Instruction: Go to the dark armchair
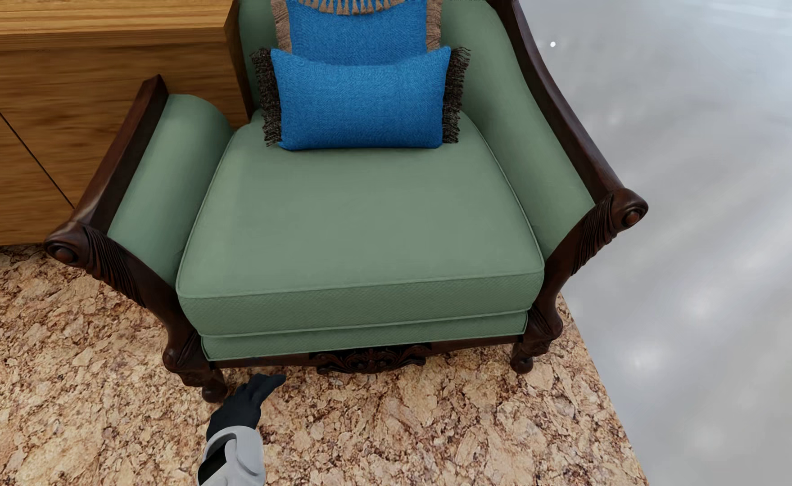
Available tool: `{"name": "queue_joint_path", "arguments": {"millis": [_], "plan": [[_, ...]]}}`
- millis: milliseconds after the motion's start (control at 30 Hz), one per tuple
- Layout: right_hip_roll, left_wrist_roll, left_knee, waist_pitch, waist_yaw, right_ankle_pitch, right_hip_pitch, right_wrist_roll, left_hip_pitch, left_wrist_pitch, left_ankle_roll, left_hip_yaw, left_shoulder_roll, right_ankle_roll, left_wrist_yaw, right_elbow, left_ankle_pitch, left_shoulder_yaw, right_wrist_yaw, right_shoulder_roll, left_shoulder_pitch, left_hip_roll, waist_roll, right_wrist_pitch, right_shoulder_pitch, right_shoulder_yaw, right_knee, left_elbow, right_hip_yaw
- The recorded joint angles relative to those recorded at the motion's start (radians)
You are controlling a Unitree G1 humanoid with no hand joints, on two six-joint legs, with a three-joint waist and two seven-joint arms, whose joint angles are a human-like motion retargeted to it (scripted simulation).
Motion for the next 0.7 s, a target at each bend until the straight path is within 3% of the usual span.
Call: {"name": "queue_joint_path", "arguments": {"millis": [33, 133, 167, 233, 333, 400, 467, 567, 700], "plan": [[0.006, 0.017, -0.001, -0.003, -0.003, 0.003, 0.007, -0.013, 0.008, 0.032, -0.002, 0.012, 0.008, 0.0, -0.023, -0.017, -0.001, -0.01, -0.012, 0.002, 0.018, 0.004, 0.001, -0.001, -0.022, 0.003, -0.014, 0.031, 0.01], [0.015, 0.147, -0.023, -0.011, -0.001, 0.019, 0.037, -0.008, 0.046, 0.153, -0.008, 0.057, 0.013, 0.004, -0.062, -0.106, 0.012, -0.045, -0.018, 0.008, 0.055, 0.006, 0.005, -0.016, -0.091, 0.013, -0.067, 0.209, 0.045], [0.016, 0.16, -0.025, -0.014, 0.001, 0.022, 0.044, -0.019, 0.056, 0.182, -0.01, 0.072, 0.007, 0.005, -0.097, -0.133, 0.012, -0.031, -0.03, 0.0, 0.068, 0.006, 0.006, -0.026, -0.118, 0.032, -0.077, 0.275, 0.058], [0.021, 0.181, -0.027, -0.017, 0.003, 0.022, 0.053, 0.031, 0.076, 0.205, -0.014, 0.103, 0.001, 0.005, -0.197, -0.184, 0.004, -0.014, -0.043, -0.003, 0.116, 0.009, 0.01, -0.063, -0.166, 0.033, -0.086, 0.355, 0.086], [0.044, 0.209, -0.035, -0.018, 0.008, 0.014, 0.04, 0.104, 0.112, 0.171, -0.022, 0.158, -0.008, 0.001, -0.241, -0.249, -0.02, 0.013, -0.067, -0.005, 0.216, 0.024, 0.02, -0.103, -0.215, 0.058, -0.057, 0.34, 0.137], [0.074, 0.209, -0.03, -0.016, 0.013, 0.013, 0.017, 0.121, 0.126, 0.169, -0.028, 0.196, -0.014, -0.005, -0.226, -0.277, -0.034, 0.05, -0.083, -0.006, 0.26, 0.046, 0.026, -0.111, -0.222, 0.085, -0.024, 0.328, 0.172], [0.105, 0.241, -0.031, -0.012, 0.012, 0.021, -0.008, 0.128, 0.132, 0.153, -0.033, 0.232, 0.004, -0.008, -0.249, -0.284, -0.038, 0.046, -0.081, -0.011, 0.263, 0.068, 0.031, -0.107, -0.214, 0.103, 0.0, 0.338, 0.208], [0.14, 0.298, -0.012, -0.004, 0.009, 0.032, -0.043, 0.133, 0.119, 0.112, -0.035, 0.274, 0.037, -0.011, -0.27, -0.252, -0.048, 0.014, -0.088, -0.012, 0.208, 0.095, 0.031, -0.074, -0.18, 0.09, 0.016, 0.324, 0.25], [0.151, 0.295, -0.021, 0.004, 0.004, 0.017, -0.049, 0.122, 0.114, 0.058, -0.03, 0.306, 0.047, -0.008, -0.176, -0.126, -0.061, -0.024, -0.068, -0.023, 0.094, 0.096, 0.024, 0.016, -0.115, 0.05, -0.018, 0.28, 0.284]]}}
